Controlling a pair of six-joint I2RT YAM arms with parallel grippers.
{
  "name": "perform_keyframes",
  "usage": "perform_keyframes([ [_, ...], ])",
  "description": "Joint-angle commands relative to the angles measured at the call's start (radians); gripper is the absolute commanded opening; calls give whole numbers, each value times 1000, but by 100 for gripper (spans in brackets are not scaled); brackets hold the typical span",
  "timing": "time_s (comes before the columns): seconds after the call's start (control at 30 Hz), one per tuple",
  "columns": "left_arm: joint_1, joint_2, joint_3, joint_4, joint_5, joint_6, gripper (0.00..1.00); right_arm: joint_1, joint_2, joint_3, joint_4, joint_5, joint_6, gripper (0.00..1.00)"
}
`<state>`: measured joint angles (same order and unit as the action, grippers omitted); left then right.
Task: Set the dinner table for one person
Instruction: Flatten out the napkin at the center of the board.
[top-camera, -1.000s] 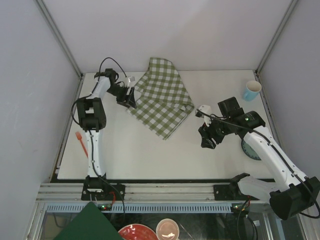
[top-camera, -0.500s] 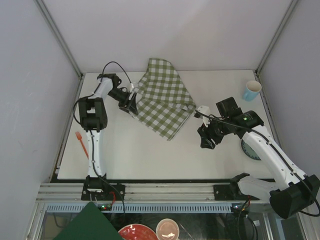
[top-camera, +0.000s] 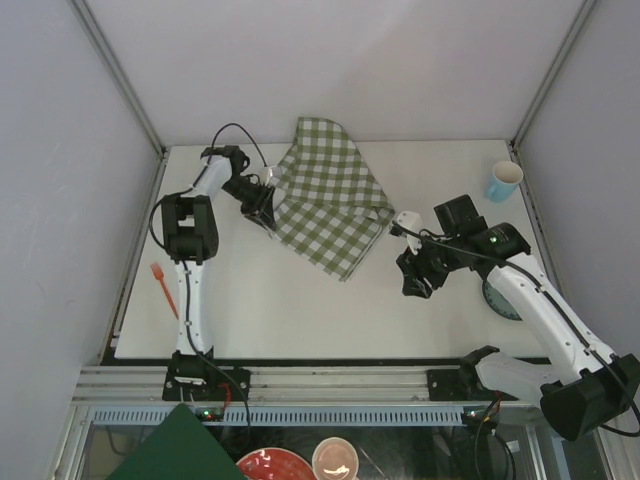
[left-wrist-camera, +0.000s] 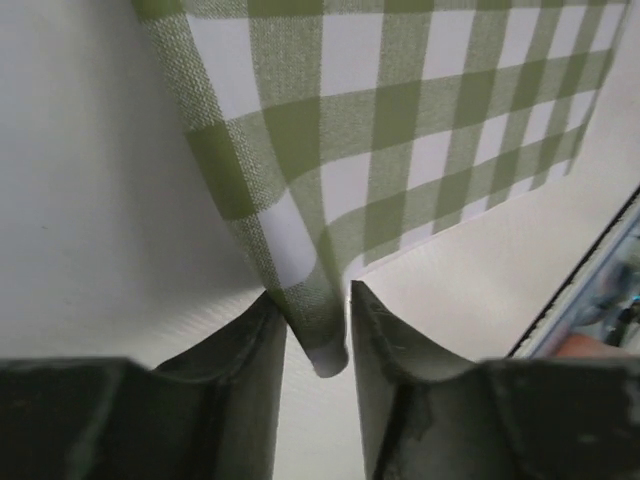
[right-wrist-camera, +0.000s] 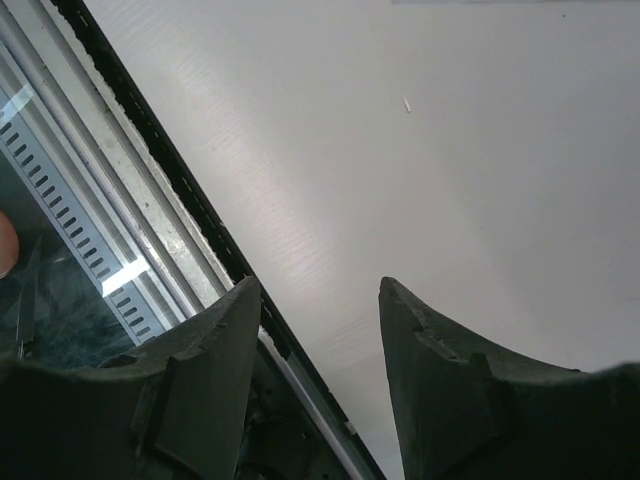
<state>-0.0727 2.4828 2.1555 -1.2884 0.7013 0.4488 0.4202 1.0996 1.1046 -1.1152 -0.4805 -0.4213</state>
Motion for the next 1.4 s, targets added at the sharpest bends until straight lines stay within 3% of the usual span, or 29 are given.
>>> perform_keyframes([
  [0.0,-11,-31,12,81,-45,-49,28,-1,-36,46,9,-18,0,51],
  [0.13,-10,-76,-52,168,-87,-90,14,0,-42,46,12,-28,4,51],
  [0.27,-10,-101,-85,212,-107,-106,9,2,-41,46,6,-28,5,51],
  [0.4,-9,-116,-3,44,-136,-25,1,2,-39,45,-1,-22,4,50],
  [0.6,-29,-373,101,-100,-385,92,0,2,-53,23,25,-21,-2,50],
  [0.7,-93,-489,227,-146,-470,140,0,4,-46,9,52,-33,0,50],
  [0.83,-197,-560,287,-138,-520,188,0,14,-35,8,72,-44,6,50],
  [1.1,-291,-522,294,-101,-337,163,0,20,-59,7,58,-20,-2,50],
  [1.37,-320,-438,328,-92,-358,141,0,10,-91,-3,35,-8,-16,50],
])
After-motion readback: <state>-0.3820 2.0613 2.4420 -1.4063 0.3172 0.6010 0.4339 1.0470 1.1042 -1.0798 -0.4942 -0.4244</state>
